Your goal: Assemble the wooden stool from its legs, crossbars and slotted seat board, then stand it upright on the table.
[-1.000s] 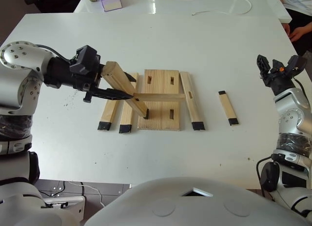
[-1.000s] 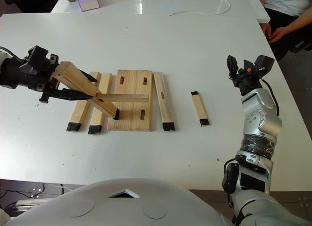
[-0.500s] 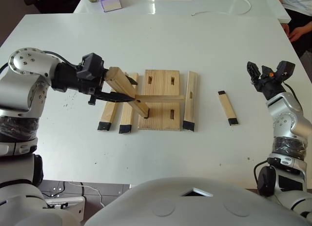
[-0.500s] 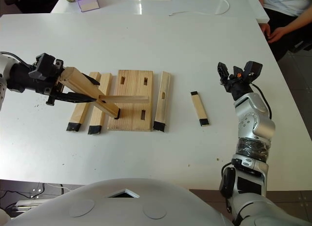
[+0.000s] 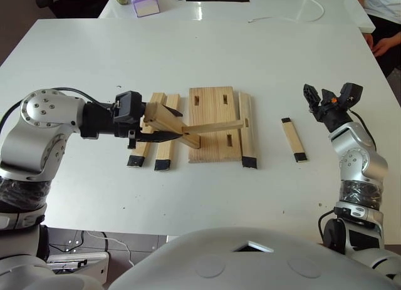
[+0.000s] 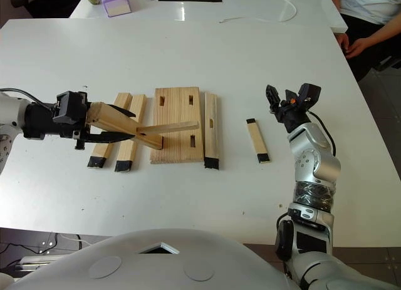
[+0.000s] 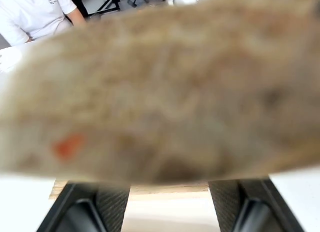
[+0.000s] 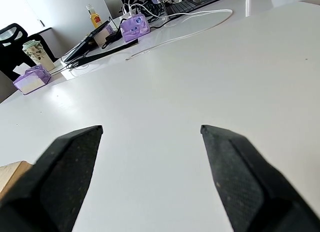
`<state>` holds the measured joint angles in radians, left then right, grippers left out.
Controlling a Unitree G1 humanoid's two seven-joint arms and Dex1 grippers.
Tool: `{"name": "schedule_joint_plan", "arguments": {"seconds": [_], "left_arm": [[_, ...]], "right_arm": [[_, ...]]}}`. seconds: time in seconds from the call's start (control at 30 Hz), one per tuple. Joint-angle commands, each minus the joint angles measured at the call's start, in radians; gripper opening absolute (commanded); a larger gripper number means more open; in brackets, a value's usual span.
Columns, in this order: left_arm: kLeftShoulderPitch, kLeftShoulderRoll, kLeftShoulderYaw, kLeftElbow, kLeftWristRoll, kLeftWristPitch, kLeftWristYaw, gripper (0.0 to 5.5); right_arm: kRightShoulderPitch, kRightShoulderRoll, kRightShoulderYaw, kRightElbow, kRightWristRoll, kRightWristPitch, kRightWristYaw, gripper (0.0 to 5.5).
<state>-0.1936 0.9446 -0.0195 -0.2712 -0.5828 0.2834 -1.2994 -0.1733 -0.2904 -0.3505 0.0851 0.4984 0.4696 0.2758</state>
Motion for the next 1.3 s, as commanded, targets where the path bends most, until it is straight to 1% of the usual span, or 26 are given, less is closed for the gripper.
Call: {"name": "schedule_joint_plan", "arguments": {"seconds": [0.03, 0.1, 0.2, 0.3, 0.4, 0.47, 0.6, 0.73, 0.77, 0.87, 0.97, 1.1, 1.3], "left_arm": [[0.0, -0.017, -0.045, 0.016, -0.011, 0.126, 0.017, 2.62], [-0.013, -0.017, -0.026, 0.001, -0.029, 0.151, 0.02, 2.88], [-0.023, -0.005, 0.036, -0.014, -0.063, 0.178, 0.022, 3.28], [0.016, 0.057, 0.078, -0.007, -0.054, 0.176, -0.037, 3.28], [0.108, 0.117, 0.075, 0.061, 0.055, 0.094, -0.073, 3.28], [0.156, 0.112, 0.076, 0.114, 0.119, 0.064, -0.026, 3.28], [0.226, 0.039, 0.132, 0.15, 0.128, 0.125, 0.123, 3.28], [0.229, -0.097, 0.219, 0.162, 0.149, 0.212, 0.403, 3.28], [0.233, -0.129, 0.221, 0.148, 0.169, 0.227, 0.47, 3.28], [0.268, -0.197, 0.196, 0.123, 0.21, 0.26, 0.592, 3.28], [0.317, -0.245, 0.173, 0.09, 0.227, 0.313, 0.66, 3.28], [0.342, -0.291, 0.189, 0.032, 0.214, 0.427, 0.743, 3.28], [0.385, -0.253, 0.149, -0.006, 0.25, 0.557, 0.773, 3.28]], "right_arm": [[0.012, 0.006, -0.016, 0.009, -0.004, -0.009, -0.016, 3.62], [0.019, 0.013, -0.025, 0.019, -0.006, -0.021, -0.023, 3.62], [0.036, 0.021, -0.042, 0.024, -0.005, -0.042, -0.033, 3.62], [0.054, 0.033, -0.056, 0.028, -0.004, -0.066, -0.045, 3.62], [0.063, 0.049, -0.064, 0.025, -0.001, -0.083, -0.059, 3.62], [0.072, 0.057, -0.066, 0.011, 0.002, -0.09, -0.068, 3.62], [0.095, 0.073, -0.08, -0.016, 0.01, -0.098, -0.086, 3.62], [0.118, 0.102, -0.094, -0.03, 0.014, -0.109, -0.109, 3.62], [0.125, 0.109, -0.095, -0.034, 0.015, -0.111, -0.114, 3.62], [0.152, 0.128, -0.091, -0.065, 0.016, -0.111, -0.126, 3.62], [0.152, 0.134, -0.092, -0.071, 0.015, -0.11, -0.136, 3.62], [0.162, 0.137, -0.093, -0.082, 0.015, -0.108, -0.147, 3.62], [0.212, 0.175, -0.084, -0.127, 0.013, -0.113, -0.17, 3.62]]}}
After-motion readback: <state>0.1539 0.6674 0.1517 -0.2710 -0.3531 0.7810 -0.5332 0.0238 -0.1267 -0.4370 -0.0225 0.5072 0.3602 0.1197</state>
